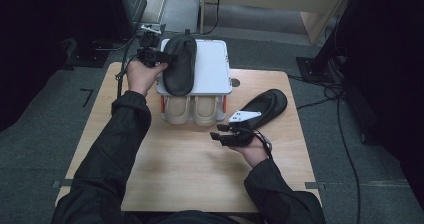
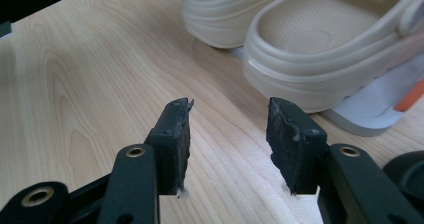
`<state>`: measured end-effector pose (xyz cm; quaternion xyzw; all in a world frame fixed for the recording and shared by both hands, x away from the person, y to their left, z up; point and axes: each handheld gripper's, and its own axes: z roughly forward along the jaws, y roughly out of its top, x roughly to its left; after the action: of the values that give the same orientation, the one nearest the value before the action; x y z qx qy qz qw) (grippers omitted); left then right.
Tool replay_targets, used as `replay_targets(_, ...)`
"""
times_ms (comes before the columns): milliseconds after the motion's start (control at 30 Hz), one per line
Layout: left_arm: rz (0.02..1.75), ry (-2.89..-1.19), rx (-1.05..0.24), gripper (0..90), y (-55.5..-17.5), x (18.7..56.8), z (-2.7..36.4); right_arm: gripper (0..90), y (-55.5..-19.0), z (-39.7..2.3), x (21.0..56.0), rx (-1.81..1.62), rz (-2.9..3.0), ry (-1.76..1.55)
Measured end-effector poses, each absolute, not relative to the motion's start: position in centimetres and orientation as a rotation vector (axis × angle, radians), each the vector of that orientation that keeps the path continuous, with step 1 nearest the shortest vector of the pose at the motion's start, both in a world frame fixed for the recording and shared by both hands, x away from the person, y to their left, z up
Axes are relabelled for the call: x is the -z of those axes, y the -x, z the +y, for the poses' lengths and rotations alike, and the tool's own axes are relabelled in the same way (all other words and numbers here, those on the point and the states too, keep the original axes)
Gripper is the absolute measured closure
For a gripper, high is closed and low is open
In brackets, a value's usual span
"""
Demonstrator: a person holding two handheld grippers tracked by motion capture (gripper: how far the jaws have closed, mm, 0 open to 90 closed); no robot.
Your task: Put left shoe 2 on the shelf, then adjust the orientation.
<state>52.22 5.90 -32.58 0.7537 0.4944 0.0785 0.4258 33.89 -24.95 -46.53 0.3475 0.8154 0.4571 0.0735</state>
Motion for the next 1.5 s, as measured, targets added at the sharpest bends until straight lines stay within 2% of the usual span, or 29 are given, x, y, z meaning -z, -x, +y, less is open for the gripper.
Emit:
replay_targets(133,1.215,-1.864,-0.203,55.7,-51.6,31.7,6.7,52.7,-34.0,-25.5,46.4,-1.371,2.427,-1.058)
replay_targets(300,1.220,-1.855,-0.244,55.7,-50.9,31.1,8.2,53.9,-34.3,-26.0,46.3,-1.362,2.411,-1.080)
replay_targets(567,1.218,-1.864,-0.240,54.9,-50.1,31.4,9.9,59.2,-34.5,-27.5,45.6,-1.334,2.364,-1.108)
replay_targets(767,1.230,-1.898,-0.253,54.7,-49.9,32.0,10.8,67.0,-34.9,-29.1,45.6,-1.303,2.318,-1.139)
replay_targets(1067,1.223,-1.873,-0.254,54.4,-49.3,32.3,11.3,68.7,-35.6,-31.3,45.2,-1.257,2.239,-1.192)
replay_targets(1500,1.244,-1.859,-0.244,53.3,-47.3,34.2,12.7,71.9,-37.9,-34.1,46.4,-1.229,2.186,-1.279)
